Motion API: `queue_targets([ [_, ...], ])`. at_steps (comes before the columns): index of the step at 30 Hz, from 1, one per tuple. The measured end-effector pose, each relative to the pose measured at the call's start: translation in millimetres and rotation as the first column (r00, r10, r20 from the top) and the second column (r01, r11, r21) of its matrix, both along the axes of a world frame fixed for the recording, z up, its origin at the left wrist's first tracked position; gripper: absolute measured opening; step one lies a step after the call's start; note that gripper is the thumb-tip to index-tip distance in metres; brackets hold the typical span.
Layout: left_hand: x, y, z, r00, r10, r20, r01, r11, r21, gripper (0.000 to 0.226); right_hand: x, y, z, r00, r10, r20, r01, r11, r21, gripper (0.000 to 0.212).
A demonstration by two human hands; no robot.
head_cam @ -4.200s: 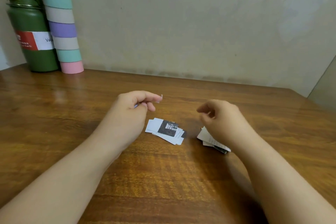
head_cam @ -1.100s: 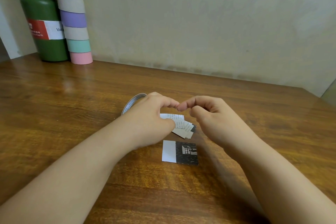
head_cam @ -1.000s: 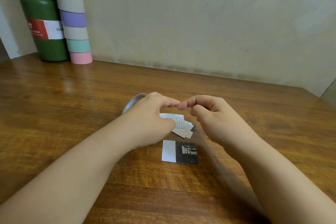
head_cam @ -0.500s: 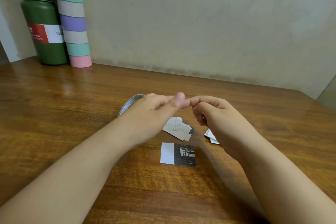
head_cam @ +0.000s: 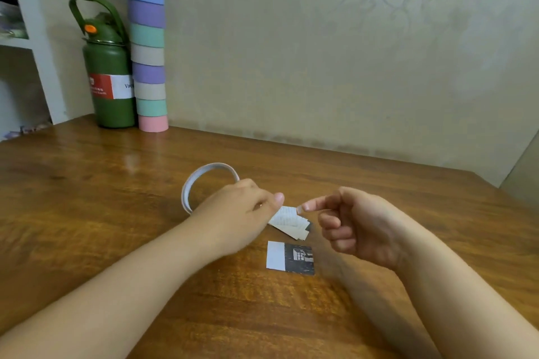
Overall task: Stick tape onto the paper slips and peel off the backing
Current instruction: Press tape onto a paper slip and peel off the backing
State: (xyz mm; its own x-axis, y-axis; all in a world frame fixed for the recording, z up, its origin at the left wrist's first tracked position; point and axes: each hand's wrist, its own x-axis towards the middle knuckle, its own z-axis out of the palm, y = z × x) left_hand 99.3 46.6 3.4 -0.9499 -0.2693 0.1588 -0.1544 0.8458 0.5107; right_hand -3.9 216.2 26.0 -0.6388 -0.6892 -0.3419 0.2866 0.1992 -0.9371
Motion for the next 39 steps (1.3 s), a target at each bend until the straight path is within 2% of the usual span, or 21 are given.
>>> queue_targets([
  [3, 10, -4, -16, 0.999, -0.047, -0.013, 0.046, 0.998, -0.033, 0.042, 5, 11, -7, 0.996, 0.051, 0.071, -0.055, 0.997, 0.051, 0.043],
  [7, 18, 1, -37, 0.992, -0.093, -0.084, 0.095, 0.995, 0.021, 0.038, 10, 18, -24, 0.977, 0.105, 0.187, -0.117, 0.992, 0.055, 0.043],
  [12, 24, 1, -41, 0.984, -0.170, -0.054, 0.171, 0.985, 0.004, 0.036, 11, 14, -26, 0.969, 0.183, 0.163, -0.198, 0.977, 0.075, 0.041],
  [19, 22, -4, -38, 0.979, -0.201, -0.044, 0.201, 0.980, -0.007, 0.035, 5, 8, -31, 0.977, 0.184, 0.110, -0.199, 0.968, 0.152, 0.042],
  [24, 23, -3, -40, 0.969, -0.243, -0.043, 0.241, 0.969, -0.046, 0.058, 8, 3, -30, 0.973, 0.216, 0.084, -0.227, 0.958, 0.175, 0.043],
  [32, 25, -1, -36, 0.971, -0.238, 0.006, 0.238, 0.969, -0.058, 0.063, 9, 3, -31, 0.973, 0.221, 0.062, -0.228, 0.955, 0.187, 0.043],
  [34, 25, -2, -38, 0.970, -0.241, 0.017, 0.242, 0.968, -0.072, 0.059, 10, 2, -30, 0.975, 0.216, 0.045, -0.220, 0.955, 0.199, 0.042],
  [37, 25, -1, -38, 0.969, -0.245, 0.028, 0.247, 0.966, -0.078, 0.039, 12, 1, -30, 0.979, 0.204, 0.020, -0.203, 0.953, 0.223, 0.039],
  [39, 25, 0, -37, 0.967, -0.252, 0.041, 0.255, 0.963, -0.083, 0.038, 13, 2, -31, 0.980, 0.198, -0.003, -0.191, 0.952, 0.240, 0.039],
])
